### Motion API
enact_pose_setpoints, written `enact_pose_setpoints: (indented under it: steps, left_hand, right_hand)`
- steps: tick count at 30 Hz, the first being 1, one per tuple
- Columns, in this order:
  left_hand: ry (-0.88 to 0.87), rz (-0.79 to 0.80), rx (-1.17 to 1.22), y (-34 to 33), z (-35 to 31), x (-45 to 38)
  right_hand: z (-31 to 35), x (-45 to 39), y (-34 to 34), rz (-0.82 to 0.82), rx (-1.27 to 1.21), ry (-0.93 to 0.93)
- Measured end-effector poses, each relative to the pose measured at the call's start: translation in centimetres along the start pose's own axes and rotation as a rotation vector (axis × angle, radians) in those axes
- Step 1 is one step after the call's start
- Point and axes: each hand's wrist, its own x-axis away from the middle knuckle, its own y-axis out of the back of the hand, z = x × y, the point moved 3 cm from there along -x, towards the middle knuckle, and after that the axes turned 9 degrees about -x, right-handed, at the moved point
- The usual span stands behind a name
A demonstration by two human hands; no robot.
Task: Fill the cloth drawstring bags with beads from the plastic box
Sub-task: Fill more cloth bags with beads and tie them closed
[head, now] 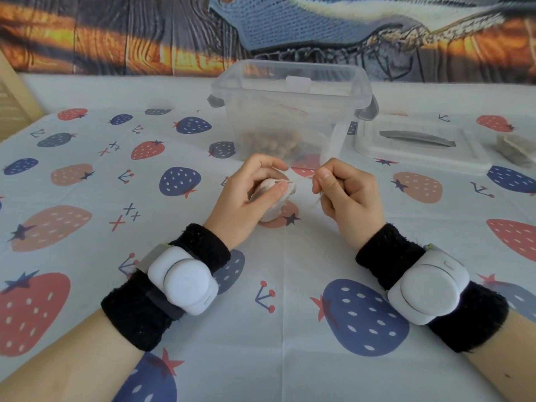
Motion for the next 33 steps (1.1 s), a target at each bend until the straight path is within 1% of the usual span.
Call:
enact_pose_setpoints:
  steps: [2,4,7,8,10,12,15,17,20,25,29,33]
  left_hand:
    - [-0.061,0.046,-0.106,-0.3,-0.4,0.1]
    - [-0.159,0.067,-0.272,-0.7,-0.7,0.2]
    - [-0.274,0.060,-0.560,-1.4,-1.1,0.3]
    - [-0.290,0.057,-0.605,-1.5,-1.2,0.3]
    - [-0.273,0.055,-0.567,-1.5,-1.2,0.3]
    - [-0.214,0.071,-0.440,-1.3,-1.1,0.3]
    - [-0.118,0.128,-0.262,-1.3,-0.8,0.3]
    - [-0.091,0.154,-0.170,-1.4,-0.8,0.3]
    - [-0.066,0.135,-0.091,-1.2,-0.7,0.1]
    - [-0.052,0.105,-0.106,-1.2,-0.7,-0.2]
    - [-0.059,0.105,-0.142,-1.2,-0.5,-0.1]
    - [-0.066,0.081,-0.140,-1.2,-0.4,-0.3]
  right_hand:
    - [0.0,0.0,0.1,-0.030,-0.025,-0.022]
    - [0.1,0.0,0.2,-0.064,-0.076,-0.074]
    - [0.1,-0.3,0.4,-0.085,-0.239,-0.202]
    - [0.1,-0.5,0.5,-0.072,-0.292,-0.232]
    - [0.3,-0.9,0.8,-0.037,-0.346,-0.253]
    - [0.4,-1.2,0.9,-0.018,-0.361,-0.264]
    - [0.6,-1.2,1.1,-0.042,-0.365,-0.280]
    - [0.8,-1.3,1.3,-0.069,-0.383,-0.274]
    - [1.4,-1.5,1.1,-0.068,-0.407,-0.254]
    - [3.0,-1.3,0.2,-0.021,-0.392,-0.235]
    - [2.6,-1.4,0.5,-0.016,-0.375,-0.224]
    - [2.2,-1.8,1.2,-0.015,-0.298,-0.203]
